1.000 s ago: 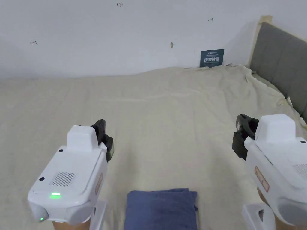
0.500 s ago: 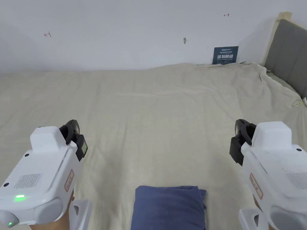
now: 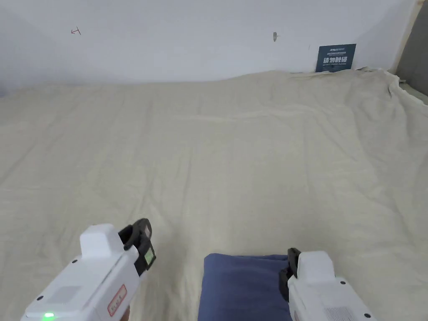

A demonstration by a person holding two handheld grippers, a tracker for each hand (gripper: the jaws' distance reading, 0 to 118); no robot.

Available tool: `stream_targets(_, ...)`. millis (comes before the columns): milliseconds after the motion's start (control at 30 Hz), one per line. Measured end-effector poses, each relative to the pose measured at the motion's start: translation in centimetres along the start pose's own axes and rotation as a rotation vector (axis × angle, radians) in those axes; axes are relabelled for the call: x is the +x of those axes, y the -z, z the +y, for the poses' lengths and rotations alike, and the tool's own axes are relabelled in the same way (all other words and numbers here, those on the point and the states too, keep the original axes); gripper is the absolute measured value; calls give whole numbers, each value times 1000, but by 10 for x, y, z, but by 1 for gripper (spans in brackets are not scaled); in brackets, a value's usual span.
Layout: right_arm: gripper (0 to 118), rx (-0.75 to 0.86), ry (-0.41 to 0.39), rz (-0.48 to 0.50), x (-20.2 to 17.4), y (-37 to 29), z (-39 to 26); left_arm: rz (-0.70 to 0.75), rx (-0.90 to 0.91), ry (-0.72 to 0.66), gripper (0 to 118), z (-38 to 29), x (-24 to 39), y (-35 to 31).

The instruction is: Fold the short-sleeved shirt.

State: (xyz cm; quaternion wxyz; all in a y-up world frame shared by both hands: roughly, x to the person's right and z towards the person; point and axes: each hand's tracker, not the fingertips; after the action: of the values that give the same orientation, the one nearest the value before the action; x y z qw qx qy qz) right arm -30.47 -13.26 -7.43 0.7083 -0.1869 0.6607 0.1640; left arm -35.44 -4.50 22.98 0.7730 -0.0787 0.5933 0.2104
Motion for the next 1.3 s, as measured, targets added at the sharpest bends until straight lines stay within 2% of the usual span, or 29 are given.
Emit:
stream_targets(167,0,-61,-2,-16,-4,27,-37,-93,-177,-104,0,-24,-12,16)
stream_targets(300,0,-137,3,-37,-7,45,-70,-132,-291,-129,0,-46,-13,29)
stream_targets(333,0,-128,0,-38,-8,47,-80,-141,-316,-138,0,-51,-12,33)
stream_targets(400,0,-11,-53,-53,-13,44,-91,-174,-383,-157,0,-58,-11,41)
stream_targets(467,0,-14,-58,-69,-17,47,-97,-232,-450,-201,6,-66,-11,51)
stream_targets(533,0,11,-84,-83,-21,43,-99,-232,-485,-236,29,-74,-10,61)
stream_targets(567,0,18,-98,-78,-20,43,-101,-222,-496,-233,46,-78,-10,67)
stream_targets(600,0,24,-97,-74,-18,43,-103,-221,-506,-230,67,-81,-9,72)
stream_targets(633,0,29,-89,-69,-17,41,-103,-219,-538,-220,77,-84,-7,79)
stream_targets(700,0,27,-64,-54,-14,41,-101,-261,-606,-181,86,-91,-4,91)
stream_targets(867,0,4,-64,-35,-11,40,-95,-316,-703,-181,82,-102,-4,120)
stream_targets(933,0,-5,-46,-23,-8,40,-94,-333,-743,-208,64,-101,-5,129)
stream_targets(1000,0,-10,-32,-14,-7,41,-94,-381,-772,-218,58,-98,-6,136)
stream_targets(1133,0,-25,-21,-13,-7,41,-90,-384,-801,-170,48,-98,-6,145)
stream_targets(1300,0,-33,-9,-5,-4,42,-90,-398,-855,-253,25,-100,-12,153)
